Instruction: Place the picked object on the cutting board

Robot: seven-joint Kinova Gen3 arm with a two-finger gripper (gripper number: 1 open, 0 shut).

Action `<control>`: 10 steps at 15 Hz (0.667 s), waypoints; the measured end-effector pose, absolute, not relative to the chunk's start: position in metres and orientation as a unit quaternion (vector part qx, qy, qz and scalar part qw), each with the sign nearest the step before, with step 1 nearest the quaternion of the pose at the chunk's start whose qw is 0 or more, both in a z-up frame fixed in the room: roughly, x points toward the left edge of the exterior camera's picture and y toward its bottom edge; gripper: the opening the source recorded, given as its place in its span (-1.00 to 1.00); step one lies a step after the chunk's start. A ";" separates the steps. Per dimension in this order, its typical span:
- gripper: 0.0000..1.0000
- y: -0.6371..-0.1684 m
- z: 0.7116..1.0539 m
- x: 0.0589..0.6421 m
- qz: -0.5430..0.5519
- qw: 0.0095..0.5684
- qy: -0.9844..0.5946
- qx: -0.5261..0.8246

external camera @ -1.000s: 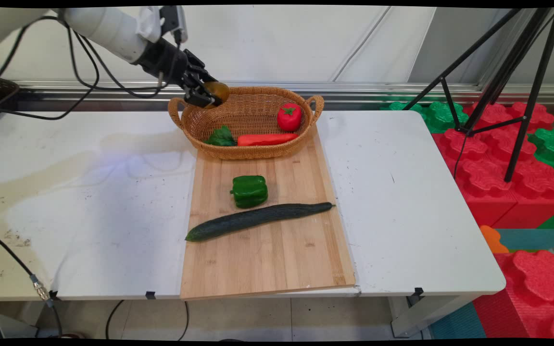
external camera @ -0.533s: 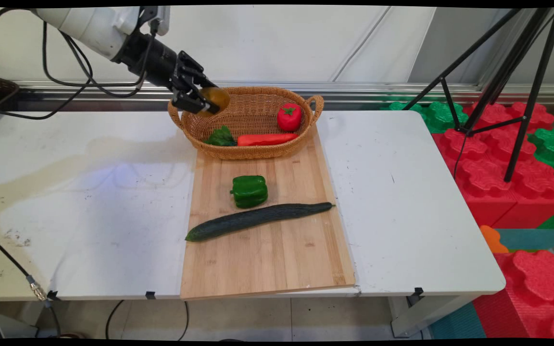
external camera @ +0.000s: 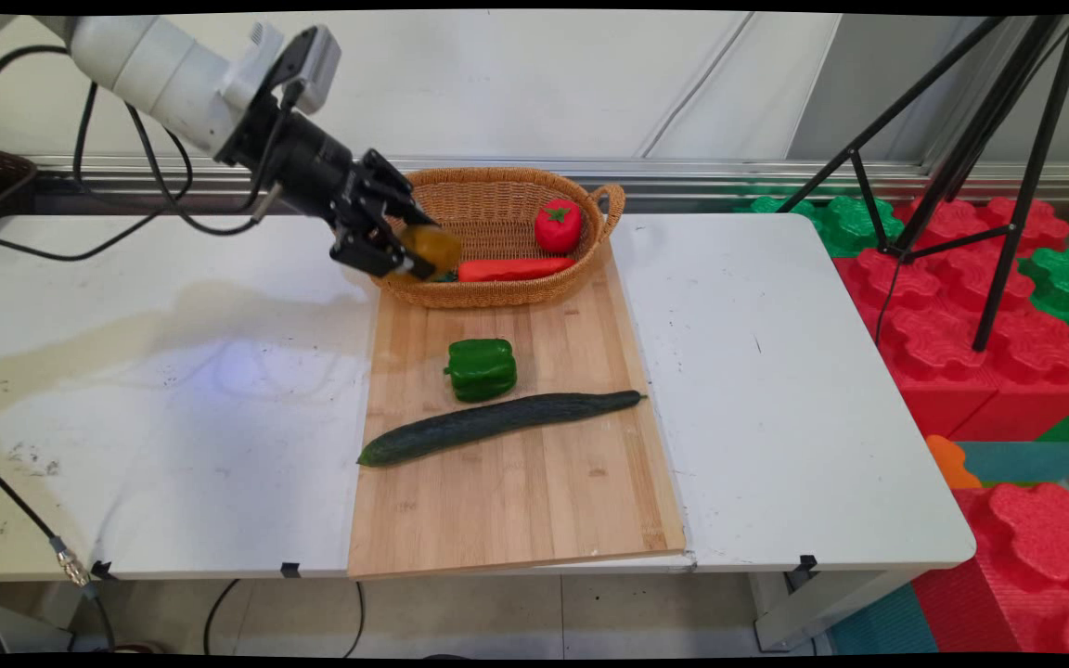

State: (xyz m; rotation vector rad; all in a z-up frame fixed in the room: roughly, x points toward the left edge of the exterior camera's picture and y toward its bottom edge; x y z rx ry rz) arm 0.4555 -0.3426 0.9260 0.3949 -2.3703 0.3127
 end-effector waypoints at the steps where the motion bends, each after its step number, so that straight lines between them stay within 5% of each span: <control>1: -1.00 -0.340 0.922 0.450 0.114 0.353 -0.917 0.147; 10: -1.00 -0.328 0.890 0.398 0.079 0.359 -0.923 0.114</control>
